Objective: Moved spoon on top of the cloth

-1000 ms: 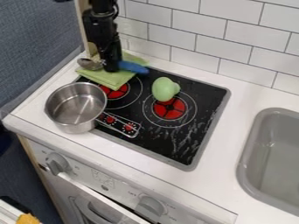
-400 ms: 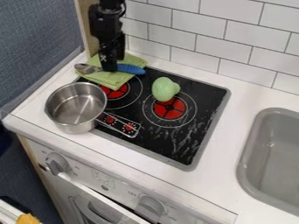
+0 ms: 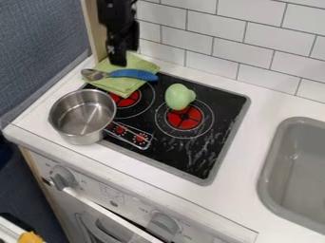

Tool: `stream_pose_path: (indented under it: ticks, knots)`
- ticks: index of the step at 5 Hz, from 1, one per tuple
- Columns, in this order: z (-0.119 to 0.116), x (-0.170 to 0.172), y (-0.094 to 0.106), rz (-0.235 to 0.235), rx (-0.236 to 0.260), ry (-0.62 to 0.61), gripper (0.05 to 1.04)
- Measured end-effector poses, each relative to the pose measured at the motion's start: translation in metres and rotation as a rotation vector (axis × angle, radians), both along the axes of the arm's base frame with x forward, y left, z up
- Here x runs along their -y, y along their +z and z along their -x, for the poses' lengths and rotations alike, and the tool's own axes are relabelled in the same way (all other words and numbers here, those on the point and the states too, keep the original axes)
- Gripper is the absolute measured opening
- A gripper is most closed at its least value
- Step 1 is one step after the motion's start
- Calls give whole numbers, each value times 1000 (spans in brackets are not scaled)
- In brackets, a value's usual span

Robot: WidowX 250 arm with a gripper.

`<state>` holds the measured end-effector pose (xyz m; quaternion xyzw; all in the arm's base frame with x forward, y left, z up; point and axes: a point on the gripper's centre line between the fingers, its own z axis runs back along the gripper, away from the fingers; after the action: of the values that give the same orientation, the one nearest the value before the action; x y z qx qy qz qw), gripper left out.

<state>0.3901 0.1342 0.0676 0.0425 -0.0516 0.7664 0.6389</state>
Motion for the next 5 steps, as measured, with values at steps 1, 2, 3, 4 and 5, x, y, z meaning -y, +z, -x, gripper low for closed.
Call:
stream_pose_path:
  ticks: [1,2,3,4,5]
  knots:
    - [3,32,3,-49,-45,-139,999]
    - [9,63,25,-90,-36,-379,1000]
    - [21,90,33,-76,-77,-632,999]
    - [35,120,34,4,-5,-877,999]
    - [28,151,34,35,-16,-1127,1000]
